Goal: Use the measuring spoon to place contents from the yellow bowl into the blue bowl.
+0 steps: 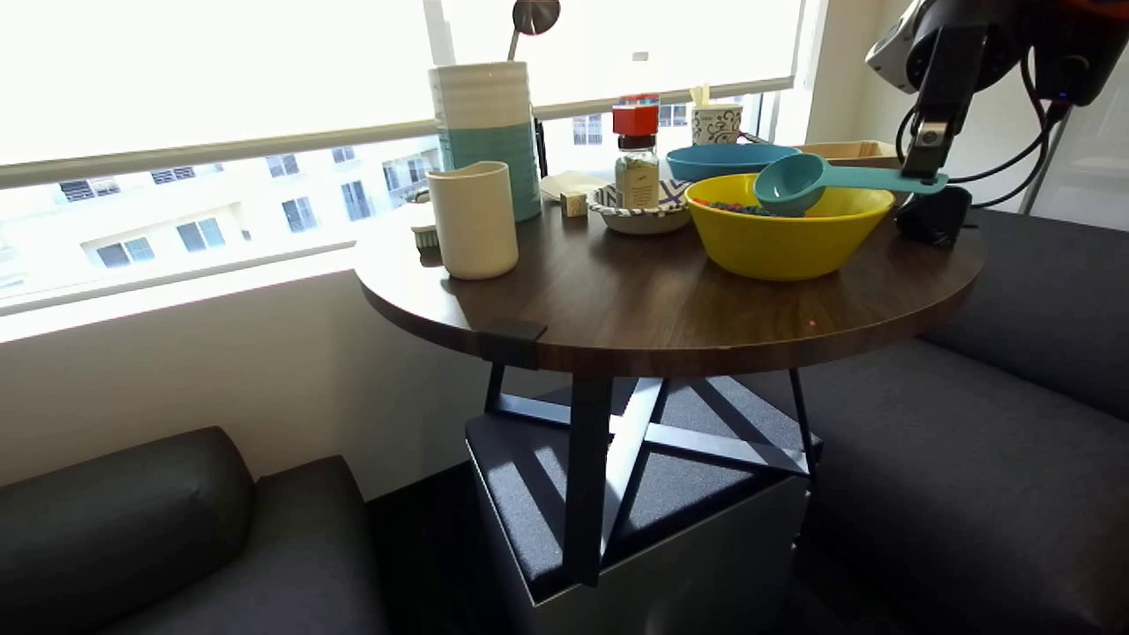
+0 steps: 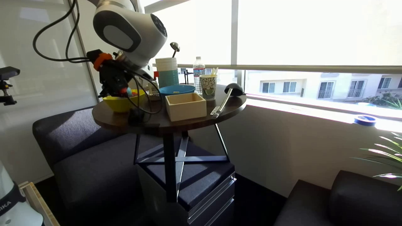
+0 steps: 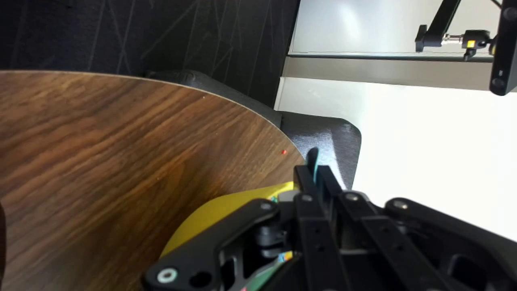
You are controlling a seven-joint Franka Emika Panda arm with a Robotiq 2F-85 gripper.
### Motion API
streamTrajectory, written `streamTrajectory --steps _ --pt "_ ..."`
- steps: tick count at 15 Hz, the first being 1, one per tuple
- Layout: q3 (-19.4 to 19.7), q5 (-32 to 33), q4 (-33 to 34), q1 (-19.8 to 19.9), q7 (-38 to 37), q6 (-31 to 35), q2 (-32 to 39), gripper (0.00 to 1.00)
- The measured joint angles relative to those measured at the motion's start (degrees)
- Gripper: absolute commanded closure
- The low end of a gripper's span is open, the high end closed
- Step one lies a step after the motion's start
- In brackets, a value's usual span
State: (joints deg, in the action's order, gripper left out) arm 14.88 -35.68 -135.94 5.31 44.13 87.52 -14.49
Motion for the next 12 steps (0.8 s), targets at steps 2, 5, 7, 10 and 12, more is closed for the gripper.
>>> streamTrajectory --steps 2,5,7,10,12 --pt "-1.06 2.16 1.94 0.02 -3.8 0.05 -1.31 0.98" --pt "-3.71 7.93 5.77 -0.14 -11.64 -0.03 -2.71 0.98" --pt "-5.64 11.94 8.53 -0.55 -16.38 -0.75 -2.6 0.98" --pt "-8.44 17.68 11.83 -1.67 -21.43 -2.58 -1.42 0.98" --pt "-10.29 21.34 13.26 -2.82 -23.27 -4.11 -0.15 0.98"
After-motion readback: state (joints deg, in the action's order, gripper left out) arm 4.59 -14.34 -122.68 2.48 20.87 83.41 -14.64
